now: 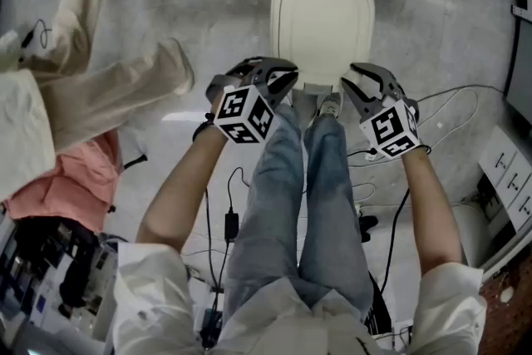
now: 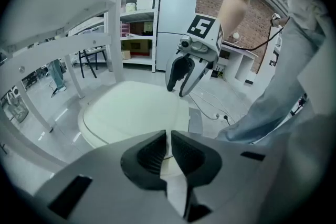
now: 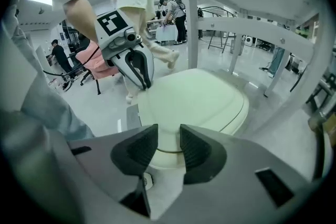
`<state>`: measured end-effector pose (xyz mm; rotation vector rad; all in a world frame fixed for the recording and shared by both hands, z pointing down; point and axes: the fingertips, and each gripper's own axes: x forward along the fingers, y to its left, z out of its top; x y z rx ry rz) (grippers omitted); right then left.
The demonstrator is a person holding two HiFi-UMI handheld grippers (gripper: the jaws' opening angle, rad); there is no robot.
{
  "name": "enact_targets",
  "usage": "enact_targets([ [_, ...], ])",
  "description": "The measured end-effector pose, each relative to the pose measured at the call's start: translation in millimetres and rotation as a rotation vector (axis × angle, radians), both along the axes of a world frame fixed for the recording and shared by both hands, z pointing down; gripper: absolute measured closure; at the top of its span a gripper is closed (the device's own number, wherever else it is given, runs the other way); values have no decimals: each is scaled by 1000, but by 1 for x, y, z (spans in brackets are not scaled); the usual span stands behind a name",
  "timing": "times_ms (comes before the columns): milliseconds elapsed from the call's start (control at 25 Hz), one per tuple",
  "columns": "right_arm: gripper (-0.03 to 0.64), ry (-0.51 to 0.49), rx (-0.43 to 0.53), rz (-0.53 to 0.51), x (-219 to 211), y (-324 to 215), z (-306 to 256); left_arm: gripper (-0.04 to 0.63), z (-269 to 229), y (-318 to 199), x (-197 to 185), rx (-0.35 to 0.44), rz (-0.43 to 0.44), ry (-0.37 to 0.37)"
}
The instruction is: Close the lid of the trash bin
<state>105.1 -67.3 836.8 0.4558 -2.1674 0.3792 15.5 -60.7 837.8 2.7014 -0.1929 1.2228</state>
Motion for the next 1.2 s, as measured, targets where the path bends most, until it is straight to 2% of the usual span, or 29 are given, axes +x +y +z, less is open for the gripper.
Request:
enact_targets([
  [1200, 518, 5, 4, 37, 2, -5, 7, 554, 10, -1, 1, -19, -17, 4],
])
